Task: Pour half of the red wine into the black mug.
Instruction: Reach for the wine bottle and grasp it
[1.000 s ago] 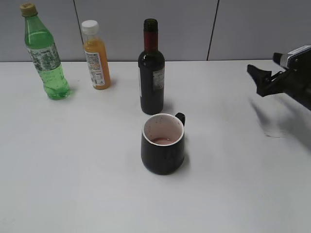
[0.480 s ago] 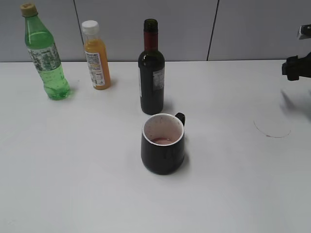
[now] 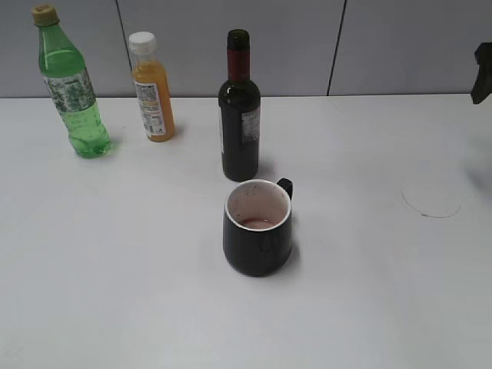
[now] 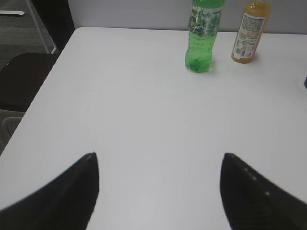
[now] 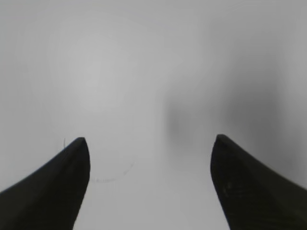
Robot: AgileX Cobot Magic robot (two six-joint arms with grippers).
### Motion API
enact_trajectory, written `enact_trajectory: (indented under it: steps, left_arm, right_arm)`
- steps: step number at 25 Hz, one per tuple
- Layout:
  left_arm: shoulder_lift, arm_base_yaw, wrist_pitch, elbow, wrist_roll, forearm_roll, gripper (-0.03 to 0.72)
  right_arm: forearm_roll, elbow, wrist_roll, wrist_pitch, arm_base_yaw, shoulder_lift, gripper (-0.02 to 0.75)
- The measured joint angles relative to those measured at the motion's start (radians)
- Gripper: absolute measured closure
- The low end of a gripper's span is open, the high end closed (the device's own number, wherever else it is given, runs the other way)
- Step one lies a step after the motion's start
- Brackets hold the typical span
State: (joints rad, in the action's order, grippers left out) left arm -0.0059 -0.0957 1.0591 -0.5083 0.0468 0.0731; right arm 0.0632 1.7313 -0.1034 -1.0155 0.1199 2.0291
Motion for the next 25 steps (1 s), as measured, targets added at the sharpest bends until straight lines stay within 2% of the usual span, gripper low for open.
enact_trajectory:
  steps: [2,8,13,17,25]
  left_arm:
    - [0.000,0.000,0.000,0.000,0.000,0.000,0.099]
    - [0.000,0.000,0.000,0.000,0.000,0.000,0.099]
    - [0.000,0.000,0.000,0.000,0.000,0.000,0.099]
    - [0.000,0.000,0.000,0.000,0.000,0.000,0.099]
    - [0.000,0.000,0.000,0.000,0.000,0.000,0.099]
  right_arm:
    - [0.002,0.044,0.000,-0.120,0.000,-0.014,0.144]
    - [0.037,-0.024,0.000,-0.167,0.000,-0.147,0.144]
    - [0.042,-0.245,-0.024,-0.169,0.000,-0.340,0.147]
    - [0.042,-0.481,-0.093,-0.169,0.000,-0.516,0.150]
    - [0.065,-0.890,-0.116,-0.101,0.000,-0.846,0.153]
